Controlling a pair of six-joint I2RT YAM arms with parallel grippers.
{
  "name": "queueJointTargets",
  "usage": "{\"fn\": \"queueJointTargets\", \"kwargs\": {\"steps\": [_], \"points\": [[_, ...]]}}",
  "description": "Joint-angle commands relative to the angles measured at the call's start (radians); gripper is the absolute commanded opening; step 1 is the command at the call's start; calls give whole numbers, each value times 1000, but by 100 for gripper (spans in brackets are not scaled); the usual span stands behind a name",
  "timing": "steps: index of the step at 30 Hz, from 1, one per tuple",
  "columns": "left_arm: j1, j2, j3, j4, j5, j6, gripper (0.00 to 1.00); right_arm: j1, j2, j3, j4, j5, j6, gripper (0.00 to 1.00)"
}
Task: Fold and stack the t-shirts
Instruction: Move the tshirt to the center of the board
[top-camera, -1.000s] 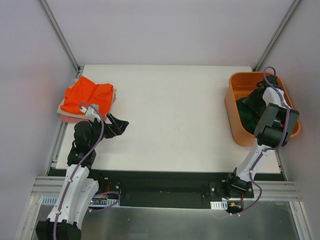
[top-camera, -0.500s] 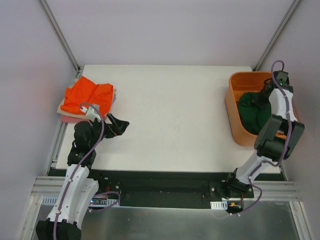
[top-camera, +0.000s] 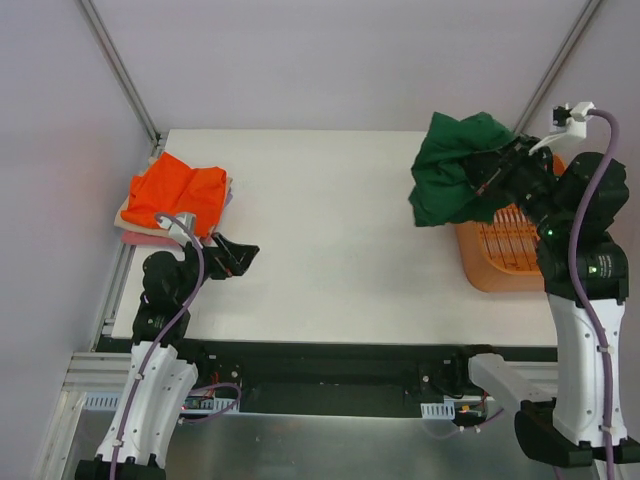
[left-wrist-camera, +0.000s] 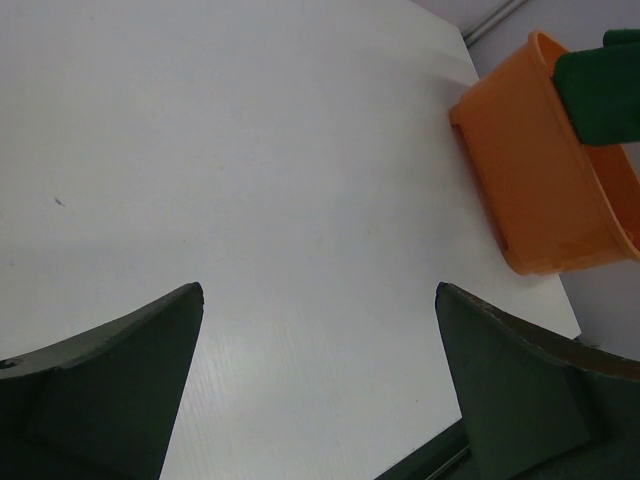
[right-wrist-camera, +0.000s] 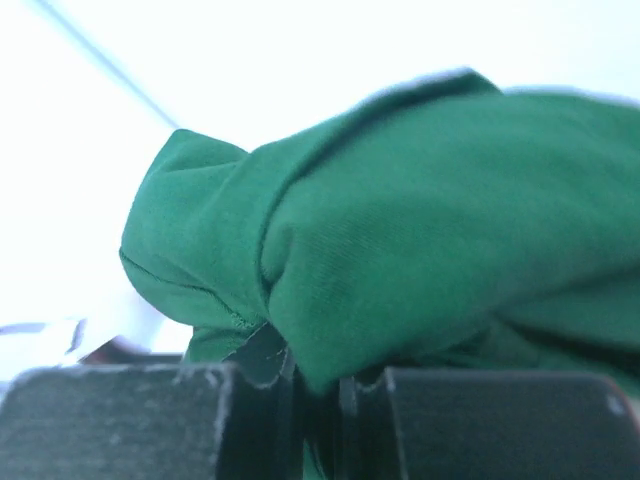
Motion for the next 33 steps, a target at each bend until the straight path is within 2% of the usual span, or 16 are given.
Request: {"fn": "queueJointTargets", "kwargs": {"steps": [1,5,8,11,14,16,19,21,22,24,26,27,33], "points": [[-3,-12,-16,29,19,-15,99,160,41,34,155,-306,107,1],[-3,2,-18,29,13,-17,99,409,136,107,111,-268,47,1],[-3,16,-19,28,-2,-18,99,572,219,176,89,-143,1,1],[-3,25,-21,22,-5,-27,99,712,270,173,115,-5,-54,1],[-3,23,-21,14,-11,-38,99,746,290,89,156,98,-13,1],[-3,22,-22,8,-21,-43,99,746,275,-38,210,196,41,1],[-3,29,-22,2,-33,-43,99,723,258,-211,200,432,116,9],[-3,43,-19,0,-45,-43,99,641,246,-351,192,444,185,14],[-3,52,-16,0,-50,-43,99,598,244,-407,184,435,220,24],[-3,78,-12,0,-54,-44,99,518,256,-483,152,428,228,71],[-3,121,-4,0,-45,-43,99,493,270,-491,53,531,228,94],[-3,146,4,0,-41,-44,99,495,276,-486,22,561,207,99],[-4,324,47,0,-1,-41,99,576,207,-566,71,625,113,96]]}}
